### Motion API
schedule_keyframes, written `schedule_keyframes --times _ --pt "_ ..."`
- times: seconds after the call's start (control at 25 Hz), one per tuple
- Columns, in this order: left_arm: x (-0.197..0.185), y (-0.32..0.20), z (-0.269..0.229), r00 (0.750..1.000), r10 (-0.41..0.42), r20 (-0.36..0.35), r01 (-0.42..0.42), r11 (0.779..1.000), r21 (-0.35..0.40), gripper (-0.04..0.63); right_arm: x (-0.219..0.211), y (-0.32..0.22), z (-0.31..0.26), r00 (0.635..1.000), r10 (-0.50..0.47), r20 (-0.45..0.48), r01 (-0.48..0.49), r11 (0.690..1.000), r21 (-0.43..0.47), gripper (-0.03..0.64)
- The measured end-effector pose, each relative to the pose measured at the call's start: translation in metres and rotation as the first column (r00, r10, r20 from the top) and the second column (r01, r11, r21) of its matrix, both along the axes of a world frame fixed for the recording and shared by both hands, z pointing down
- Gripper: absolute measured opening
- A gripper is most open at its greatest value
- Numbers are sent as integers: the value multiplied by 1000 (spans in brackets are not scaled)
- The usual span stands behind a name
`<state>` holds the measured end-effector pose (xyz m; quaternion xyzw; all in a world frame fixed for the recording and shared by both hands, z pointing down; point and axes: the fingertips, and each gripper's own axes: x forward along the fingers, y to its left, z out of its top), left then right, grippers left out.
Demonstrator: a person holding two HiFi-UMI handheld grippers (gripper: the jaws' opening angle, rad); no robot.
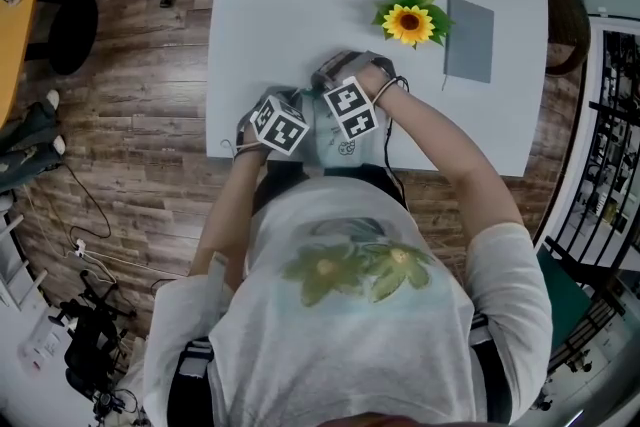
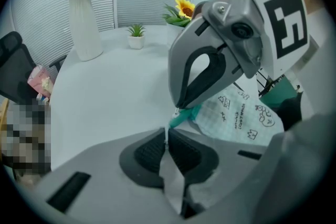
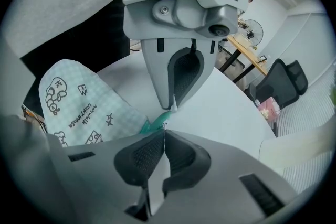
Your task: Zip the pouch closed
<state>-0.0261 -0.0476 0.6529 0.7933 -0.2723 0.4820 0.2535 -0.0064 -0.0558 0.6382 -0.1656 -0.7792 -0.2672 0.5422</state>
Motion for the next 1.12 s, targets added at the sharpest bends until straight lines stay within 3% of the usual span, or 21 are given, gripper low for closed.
schedule_keyframes --times 0.56,1.12 --pt "-1 0 1 1000 -16 0 16 1000 -3 25 11 0 -1 997 81 -11 -81 996 -28 18" --pt "-1 1 3 1000 -28 -3 28 1000 -6 26 15 3 -3 996 83 -31 -84 996 -14 18"
